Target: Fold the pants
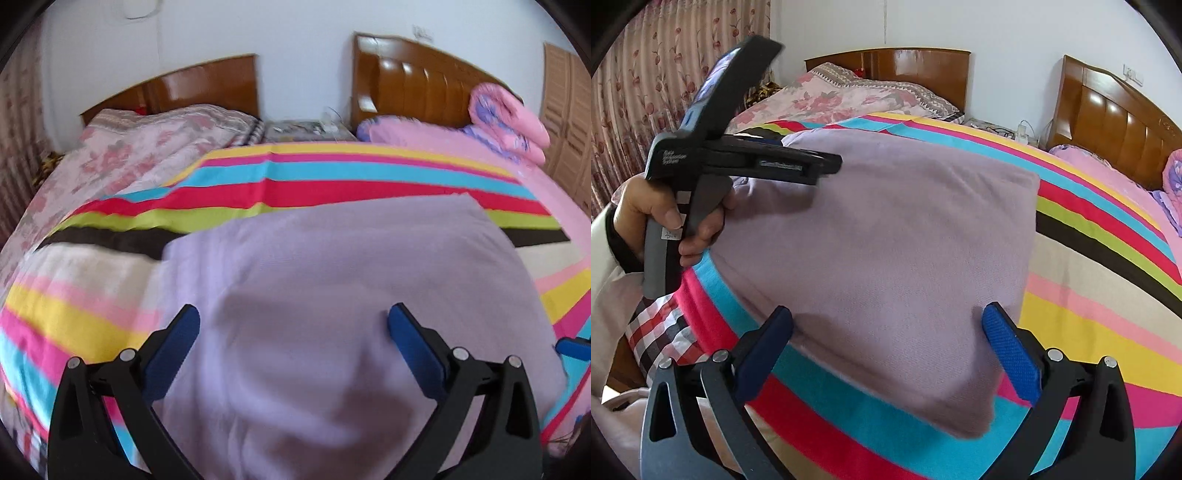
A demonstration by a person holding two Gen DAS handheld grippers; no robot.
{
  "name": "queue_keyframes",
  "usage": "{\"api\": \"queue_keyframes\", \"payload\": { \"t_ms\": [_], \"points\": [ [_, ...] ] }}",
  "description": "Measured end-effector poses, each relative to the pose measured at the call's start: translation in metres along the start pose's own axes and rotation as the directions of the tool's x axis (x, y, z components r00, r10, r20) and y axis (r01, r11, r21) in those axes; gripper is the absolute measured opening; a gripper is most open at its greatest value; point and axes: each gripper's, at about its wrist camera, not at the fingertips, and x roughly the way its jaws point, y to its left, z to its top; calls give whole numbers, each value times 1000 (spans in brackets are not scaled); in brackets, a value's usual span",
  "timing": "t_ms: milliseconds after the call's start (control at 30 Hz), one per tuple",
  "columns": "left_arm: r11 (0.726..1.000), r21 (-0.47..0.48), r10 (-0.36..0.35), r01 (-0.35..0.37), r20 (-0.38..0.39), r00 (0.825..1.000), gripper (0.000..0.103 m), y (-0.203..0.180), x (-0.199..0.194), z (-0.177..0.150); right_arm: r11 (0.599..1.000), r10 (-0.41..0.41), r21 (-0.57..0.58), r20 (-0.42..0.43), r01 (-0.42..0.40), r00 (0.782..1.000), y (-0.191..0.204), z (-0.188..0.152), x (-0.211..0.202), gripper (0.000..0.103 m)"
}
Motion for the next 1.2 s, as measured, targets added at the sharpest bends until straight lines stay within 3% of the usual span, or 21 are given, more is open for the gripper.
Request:
{"api": "queue_keyframes", "payload": {
  "t_ms": [67,167,200,300,367,500,600,833,1200],
  "points": [
    [1000,-24,8,-6,77,997,102,9,-38,-14,1000,-13,22,-1,13,1000,-6,-7,-17,99],
    [997,-79,12,11,279,960,102,20,-112,-39,994,-4,111,124,-10,992,-22,-20,-62,99],
    [995,-101,25,11,346,938,102,23,-138,-48,991,-7,135,196,-20,981,-27,-26,-81,99],
    [991,-136,72,-13,446,892,102,21,-179,-65,985,-84,169,333,28,939,-31,-39,-123,99],
    [989,-148,91,-25,458,884,102,15,-189,-71,980,-140,182,367,77,920,-30,-45,-138,99],
    [994,-91,96,-66,382,919,102,-6,-187,-85,969,-206,208,374,135,904,-28,-59,-154,99],
    [996,-56,89,-74,340,936,102,-16,-178,-89,962,-218,238,362,136,906,-33,-71,-155,99],
    [998,-42,57,-47,310,949,102,-24,-169,-91,935,-260,314,287,166,922,-36,-89,-136,99],
    [998,10,58,-64,303,951,102,-34,-165,-93,929,-295,314,306,196,905,-29,-88,-135,99]
  ]
}}
